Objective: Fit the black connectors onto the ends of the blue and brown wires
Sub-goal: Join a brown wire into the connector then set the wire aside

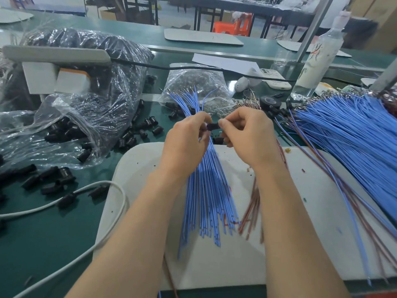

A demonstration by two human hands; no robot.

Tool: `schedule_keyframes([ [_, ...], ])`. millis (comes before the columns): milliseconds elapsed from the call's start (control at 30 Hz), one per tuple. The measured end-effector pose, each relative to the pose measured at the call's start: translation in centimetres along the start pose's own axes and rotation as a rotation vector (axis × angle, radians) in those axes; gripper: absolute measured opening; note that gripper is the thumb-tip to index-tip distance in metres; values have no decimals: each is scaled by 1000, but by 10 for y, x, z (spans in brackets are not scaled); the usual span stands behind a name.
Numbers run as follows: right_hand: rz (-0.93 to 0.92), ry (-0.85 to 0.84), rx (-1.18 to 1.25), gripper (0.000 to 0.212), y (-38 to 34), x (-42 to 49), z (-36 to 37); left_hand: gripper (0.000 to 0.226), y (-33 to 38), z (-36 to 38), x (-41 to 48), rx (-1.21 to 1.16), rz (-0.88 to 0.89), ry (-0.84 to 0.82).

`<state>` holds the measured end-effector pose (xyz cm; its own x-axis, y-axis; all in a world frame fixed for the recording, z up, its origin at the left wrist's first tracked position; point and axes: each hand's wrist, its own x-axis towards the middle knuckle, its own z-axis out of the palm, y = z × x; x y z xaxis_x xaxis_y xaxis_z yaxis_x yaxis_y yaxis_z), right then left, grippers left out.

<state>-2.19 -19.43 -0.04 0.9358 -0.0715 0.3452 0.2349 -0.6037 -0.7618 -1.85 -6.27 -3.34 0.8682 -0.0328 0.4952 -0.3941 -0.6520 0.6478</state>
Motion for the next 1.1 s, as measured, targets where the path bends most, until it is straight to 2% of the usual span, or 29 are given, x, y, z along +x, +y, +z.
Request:
schedule_keyframes([
  [100, 50, -63, 77, 18, 8, 2, -6, 15, 0, -1, 0, -73, 28, -93],
  [267, 83, -166, 218, 14, 16, 3, -10, 11, 0, -3, -1, -94, 58, -98],
  [500, 106, -228, 283, 11, 21, 4, -8, 9, 2, -4, -1, -53, 85, -131],
  [633, 130, -191, 330, 9, 21, 3, -1, 8, 0, -3, -1, -47, 62, -120],
  [767, 191, -62, 449, 13, 17, 2, 13, 10, -2, 1, -1, -98, -30, -61],
  [1000, 182, 7, 438, 12, 12, 1, 19, 10, 2, -3, 3, -79, -87, -23],
  [1100, 231, -4, 668, 15, 1, 0, 16, 9, 20, -13, 12, -134, -77, -13],
])
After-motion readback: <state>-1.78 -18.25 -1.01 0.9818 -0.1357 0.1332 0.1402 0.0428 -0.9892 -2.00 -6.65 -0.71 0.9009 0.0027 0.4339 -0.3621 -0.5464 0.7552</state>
